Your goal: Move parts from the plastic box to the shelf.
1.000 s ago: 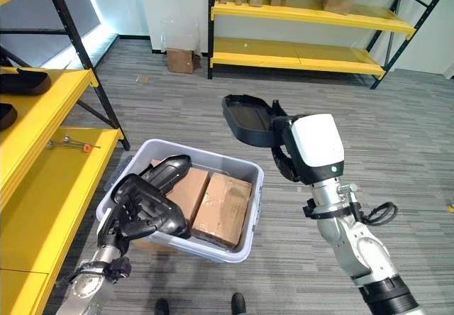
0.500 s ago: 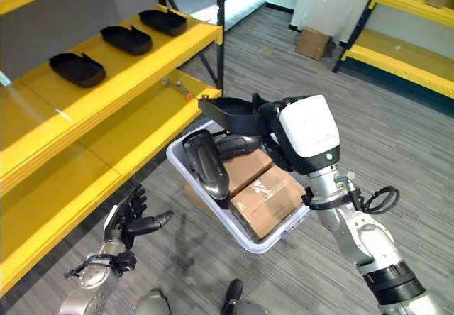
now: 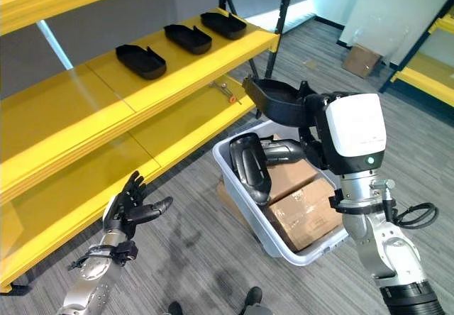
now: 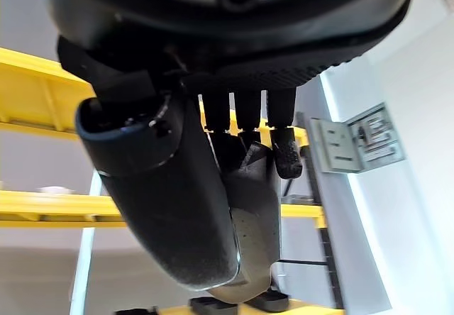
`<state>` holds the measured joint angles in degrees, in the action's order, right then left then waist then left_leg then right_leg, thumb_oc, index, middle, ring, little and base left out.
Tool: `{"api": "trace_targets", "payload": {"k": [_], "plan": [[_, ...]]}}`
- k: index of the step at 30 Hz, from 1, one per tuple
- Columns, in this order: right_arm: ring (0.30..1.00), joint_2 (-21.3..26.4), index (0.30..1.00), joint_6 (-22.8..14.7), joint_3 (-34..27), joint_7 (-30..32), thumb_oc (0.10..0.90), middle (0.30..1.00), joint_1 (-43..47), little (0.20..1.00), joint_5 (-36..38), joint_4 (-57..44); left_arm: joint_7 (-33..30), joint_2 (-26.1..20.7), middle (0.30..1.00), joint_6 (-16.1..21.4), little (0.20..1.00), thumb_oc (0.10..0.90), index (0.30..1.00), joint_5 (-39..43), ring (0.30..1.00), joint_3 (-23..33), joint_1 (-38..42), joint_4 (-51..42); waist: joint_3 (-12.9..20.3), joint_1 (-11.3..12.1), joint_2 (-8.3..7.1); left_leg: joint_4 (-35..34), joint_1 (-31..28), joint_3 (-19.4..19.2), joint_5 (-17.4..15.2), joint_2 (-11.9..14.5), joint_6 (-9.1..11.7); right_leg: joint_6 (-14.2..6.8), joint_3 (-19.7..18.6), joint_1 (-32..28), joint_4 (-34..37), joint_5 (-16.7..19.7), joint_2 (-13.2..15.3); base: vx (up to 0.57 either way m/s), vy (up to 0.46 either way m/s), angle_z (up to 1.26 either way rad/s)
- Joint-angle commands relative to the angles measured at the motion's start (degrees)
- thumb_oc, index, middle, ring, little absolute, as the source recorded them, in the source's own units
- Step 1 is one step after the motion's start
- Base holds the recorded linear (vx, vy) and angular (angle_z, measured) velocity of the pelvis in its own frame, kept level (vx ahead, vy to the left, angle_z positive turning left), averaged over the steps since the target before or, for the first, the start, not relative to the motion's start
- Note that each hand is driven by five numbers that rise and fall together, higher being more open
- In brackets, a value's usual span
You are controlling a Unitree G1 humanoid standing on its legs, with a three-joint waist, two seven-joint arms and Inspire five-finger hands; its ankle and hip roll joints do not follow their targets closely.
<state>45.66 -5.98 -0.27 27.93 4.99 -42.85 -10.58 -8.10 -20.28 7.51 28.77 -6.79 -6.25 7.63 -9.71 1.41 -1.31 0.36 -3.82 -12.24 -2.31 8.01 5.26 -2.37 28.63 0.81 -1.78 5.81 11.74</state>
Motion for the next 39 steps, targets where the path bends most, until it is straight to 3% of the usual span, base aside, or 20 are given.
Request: {"api": "trace_targets", "payload": {"k": [1,15,18,21,22,24,25,28,30,32,33,34,39], "plan": [[0.3,1.4,0.3,0.9,-1.7,3.2,0.4,0.3,8.9,0.3,-1.7,-3.2,0.9,-3.3,1.0,5.3,1.0,0.9,1.0,-2.6,1.0,-0.5,1.4,-5.8,7.7,1.4,-1.95,-3.1,3.2,1.9,3.5,0.2,-2.3,-6.1,-1.4,-3.5,-3.7,-5.1,4.1,0.02,0.073,0.23],[0.3,-1.3,0.3,1.5,5.5,0.1,0.4,0.3,15.9,0.3,-3.7,-1.4,0.4,-4.3,1.0,5.8,1.0,0.9,1.0,-3.2,1.0,2.3,-1.2,-7.6,6.3,6.0,-4.06,0.6,7.5,5.6,0.0,-5.5,-5.5,-9.3,0.0,-4.6,-1.0,1.0,7.9,0.03,0.109,0.2],[0.3,-1.3,0.3,2.5,7.1,0.0,0.4,0.3,18.3,0.3,-5.3,-0.2,0.0,-4.6,1.0,6.0,1.0,0.9,1.0,-3.3,1.0,2.9,-1.5,-7.9,5.7,6.8,-4.07,2.0,8.6,6.5,-1.1,-7.3,-6.8,-9.8,-1.2,-3.8,-1.9,2.7,9.3,0.01,0.169,0.17],[0.3,-1.2,0.3,3.1,7.9,-0.5,0.4,0.3,18.9,0.3,-7.0,0.4,-0.1,-5.0,1.0,5.9,1.0,0.9,1.0,-3.1,1.0,2.7,-1.4,-8.1,5.4,7.0,-3.9,2.4,9.3,7.8,-0.7,-9.1,-8.5,-8.9,-3.4,-2.7,-4.4,4.7,10.6,0.02,0.161,0.33],[0.3,-0.7,0.3,2.9,8.3,-1.2,0.4,0.3,18.5,0.3,-7.1,0.3,-0.2,-5.8,1.0,6.2,1.0,0.9,1.0,-2.7,1.0,1.7,-0.5,-7.5,4.7,4.8,-3.29,1.6,8.7,10.6,-0.4,-9.9,-9.3,-7.6,-13.3,-0.1,-7.8,5.8,7.8,0.07,0.111,0.37],[0.3,0.3,0.3,2.6,8.1,-1.1,0.4,0.3,18.3,0.3,-7.0,0.0,-0.2,-6.1,1.0,6.3,1.0,0.9,1.0,-2.7,1.0,0.8,0.8,-6.5,4.3,3.0,-2.21,0.5,8.5,12.7,0.5,-10.1,-9.7,-6.0,-22.5,4.1,-10.8,3.2,2.5,0.13,0.129,0.8],[0.3,0.6,0.3,1.9,7.2,-0.8,0.4,0.3,17.6,0.3,-6.4,-0.6,0.1,-5.8,1.0,6.1,1.0,0.9,1.0,-3.2,1.0,-0.1,1.8,-5.6,3.8,1.5,-1.14,-0.3,7.7,14.0,1.1,-10.0,-9.7,-4.3,-26.6,7.4,-11.5,-1.2,-2.0,0.13,0.066,1.14],[0.3,0.6,0.3,1.3,6.8,-0.5,0.4,0.3,17.5,0.3,-5.7,-1.2,0.2,-5.7,1.0,6.1,1.0,0.9,1.0,-3.6,1.0,-0.4,2.3,-5.3,3.7,1.2,-0.61,-0.9,7.2,14.4,1.0,-9.7,-9.5,-4.0,-26.9,9.4,-11.4,-2.1,-2.8,0.11,-0.009,0.41],[0.3,0.5,0.3,0.6,6.6,0.5,0.4,0.3,18.5,0.3,-4.5,-1.8,-0.2,-5.1,1.0,6.3,1.0,0.9,1.0,-3.8,1.0,-1.0,3.4,-4.8,2.4,-0.4,-0.16,-1.0,4.7,16.4,0.0,-9.4,-8.6,-5.0,-29.0,14.0,-5.8,-0.3,-3.3,0.24,-0.147,0.38],[0.3,0.5,0.3,0.4,6.6,0.9,0.4,0.3,18.8,0.3,-4.3,-2.2,-0.3,-4.8,1.0,6.6,1.0,0.9,1.0,-3.6,1.0,-1.7,4.0,-4.4,1.8,-1.6,-1.19,0.5,3.2,18.0,-1.7,-9.4,-7.5,-6.4,-32.2,14.7,-0.1,2.7,-2.3,0.22,-0.285,0.59],[0.3,0.3,0.3,0.1,5.6,0.9,0.4,0.3,17.1,0.3,-3.8,-2.2,-0.1,-4.3,1.0,6.5,1.0,0.9,1.0,-3.2,1.0,-2.1,3.8,-3.8,2.6,-2.0,-2.26,0.8,2.4,18.6,-2.6,-9.1,-6.7,-6.6,-33.3,12.5,0.7,3.0,-2.4,0.12,-0.248,0.42],[0.3,0.3,0.3,0.1,5.5,0.9,0.4,0.3,16.9,0.3,-3.8,-2.3,-0.1,-4.4,1.0,6.5,1.0,0.9,1.0,-3.2,1.0,-2.2,3.8,-3.8,2.5,-2.0,-2.25,0.8,2.2,18.8,-2.6,-9.1,-6.7,-6.6,-33.1,12.2,0.9,3.0,-2.4,0.25,-0.362,0.99],[0.3,0.8,0.3,-2.4,4.9,0.3,0.4,0.3,14.7,0.3,-1.5,-4.4,-0.2,-2.7,1.0,5.9,1.0,0.9,1.0,-2.5,1.0,-1.3,1.0,-4.8,6.4,-1.6,-2.11,-1.8,-0.1,20.4,-0.7,-2.7,-3.9,-4.3,-29.2,7.7,0.1,-0.6,-6.1,0.2,-0.353,0.67]]}}
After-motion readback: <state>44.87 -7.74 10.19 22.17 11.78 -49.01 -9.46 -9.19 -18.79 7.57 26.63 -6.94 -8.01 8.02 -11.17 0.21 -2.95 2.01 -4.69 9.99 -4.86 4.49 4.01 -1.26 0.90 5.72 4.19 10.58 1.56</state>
